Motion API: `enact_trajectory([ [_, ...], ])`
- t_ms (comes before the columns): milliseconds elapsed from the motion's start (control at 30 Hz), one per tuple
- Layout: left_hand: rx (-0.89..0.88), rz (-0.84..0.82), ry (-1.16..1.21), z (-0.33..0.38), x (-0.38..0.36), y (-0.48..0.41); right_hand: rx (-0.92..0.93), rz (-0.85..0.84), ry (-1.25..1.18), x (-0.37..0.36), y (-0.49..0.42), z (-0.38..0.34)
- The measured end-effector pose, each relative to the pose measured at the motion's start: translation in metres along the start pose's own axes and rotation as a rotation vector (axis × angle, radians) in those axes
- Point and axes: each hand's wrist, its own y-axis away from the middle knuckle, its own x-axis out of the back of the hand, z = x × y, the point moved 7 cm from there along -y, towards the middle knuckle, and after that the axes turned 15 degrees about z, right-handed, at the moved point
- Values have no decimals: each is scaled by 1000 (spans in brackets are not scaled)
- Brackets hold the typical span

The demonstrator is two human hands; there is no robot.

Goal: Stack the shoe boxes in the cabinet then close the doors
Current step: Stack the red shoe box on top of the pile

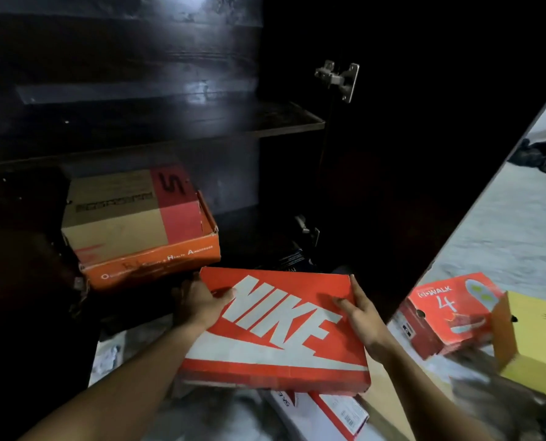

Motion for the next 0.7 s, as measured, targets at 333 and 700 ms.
enact_trajectory([
  [333,-17,-291,309,-11,32,43,97,-57,5,23,64,5],
  [700,-146,-373,428,-25,48,103,232,-130,76,35,103,22],
])
